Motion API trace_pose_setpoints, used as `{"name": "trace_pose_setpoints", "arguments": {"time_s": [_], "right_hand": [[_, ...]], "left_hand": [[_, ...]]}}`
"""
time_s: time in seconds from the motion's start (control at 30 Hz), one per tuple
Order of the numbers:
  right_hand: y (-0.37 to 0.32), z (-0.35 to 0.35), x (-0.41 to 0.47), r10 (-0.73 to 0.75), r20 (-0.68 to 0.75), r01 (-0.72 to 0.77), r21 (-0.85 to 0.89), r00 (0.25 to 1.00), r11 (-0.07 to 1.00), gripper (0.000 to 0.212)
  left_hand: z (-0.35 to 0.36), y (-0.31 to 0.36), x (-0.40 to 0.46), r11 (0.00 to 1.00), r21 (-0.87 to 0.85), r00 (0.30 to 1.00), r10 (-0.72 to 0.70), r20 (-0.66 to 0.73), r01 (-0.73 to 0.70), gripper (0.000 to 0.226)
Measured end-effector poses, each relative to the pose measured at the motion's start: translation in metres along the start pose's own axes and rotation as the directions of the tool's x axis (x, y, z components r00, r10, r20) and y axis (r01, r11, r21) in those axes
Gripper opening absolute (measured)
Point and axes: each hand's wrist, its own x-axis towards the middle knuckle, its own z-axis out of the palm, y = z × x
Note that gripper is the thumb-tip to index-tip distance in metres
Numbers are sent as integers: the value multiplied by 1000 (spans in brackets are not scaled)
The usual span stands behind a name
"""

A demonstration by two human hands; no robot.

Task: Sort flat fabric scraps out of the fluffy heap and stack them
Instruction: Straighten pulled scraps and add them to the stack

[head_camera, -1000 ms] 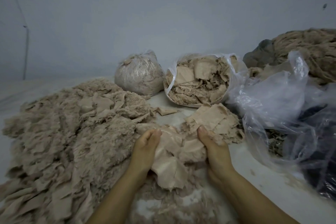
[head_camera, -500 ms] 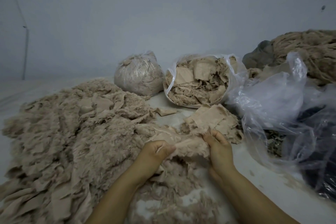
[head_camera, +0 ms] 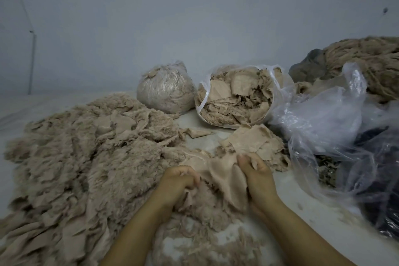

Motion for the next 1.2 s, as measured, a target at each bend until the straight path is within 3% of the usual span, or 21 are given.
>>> {"name": "trace_pose_setpoints", "arguments": {"time_s": [0.07, 0.13, 0.23, 0.3, 0.4, 0.57, 0.67, 0.77, 0.83, 0.9, 0.93, 0.97, 1.0, 1.07, 1.13, 1.2], "right_hand": [[-2, 0, 1, -1, -46, 4, 78, 999, 997, 17], [-2, 1, 0, 2, -35, 3, 116, 999, 993, 16], [0, 10, -9, 38, 118, -60, 188, 992, 980, 16], [2, 14, -13, 23, 164, -58, 211, 986, 976, 15], [2, 9, -9, -33, 70, 22, 148, 997, 989, 14], [4, 0, 1, -10, 11, 9, 86, 1000, 996, 15], [-12, -7, 31, -120, -72, 115, -65, 990, 991, 20], [-34, -23, 70, -156, -106, 121, -282, 982, 952, 10], [-37, -34, 80, -184, -159, 52, -603, 970, 796, 30], [-33, -33, 64, -321, -134, 124, -733, 937, 669, 36], [-29, -28, 50, -340, -37, 221, -694, 940, 686, 34], [-25, -21, 35, -268, 103, 276, -588, 958, 760, 35], [-22, -11, 21, -144, 260, 257, -478, 955, 840, 43], [-8, 3, 6, 21, 464, 204, -430, 886, 879, 43], [2, 11, -1, -13, 441, 198, -375, 897, 906, 12], [9, 11, -3, -5, 325, 95, -262, 946, 961, 23]], "left_hand": [[-3, -1, 3, 996, -84, 999, 14, -48, -18, 36], [-2, -1, 2, 981, -178, 996, 80, 32, -74, 15], [11, -4, -5, 992, -107, 966, 91, 242, -67, 37], [19, -6, -7, 992, -122, 978, 61, 200, -37, 31], [15, -5, -3, 949, -315, 993, 31, 112, 6, 28], [13, -7, -2, 958, -287, 998, 41, 52, -24, 31], [11, -8, 2, 946, -321, 998, 57, -2, -54, 32], [5, -7, 5, 906, -417, 996, 94, 12, -80, 22], [3, -6, 5, 876, -479, 995, 87, 46, -55, 41], [2, -8, 8, 892, -446, 997, 82, 16, -66, 64], [1, -8, 9, 915, -395, 996, 90, -12, -87, 67], [1, -9, 9, 931, -344, 992, 120, -26, -121, 66], [2, -9, 9, 940, -305, 988, 156, -19, -154, 60], [6, -9, 6, 945, -220, 968, 251, 10, -243, 36], [10, -9, 5, 936, -71, 936, 338, -99, -345, 14], [9, -9, 7, 929, -55, 911, 347, -224, -367, 22]]}}
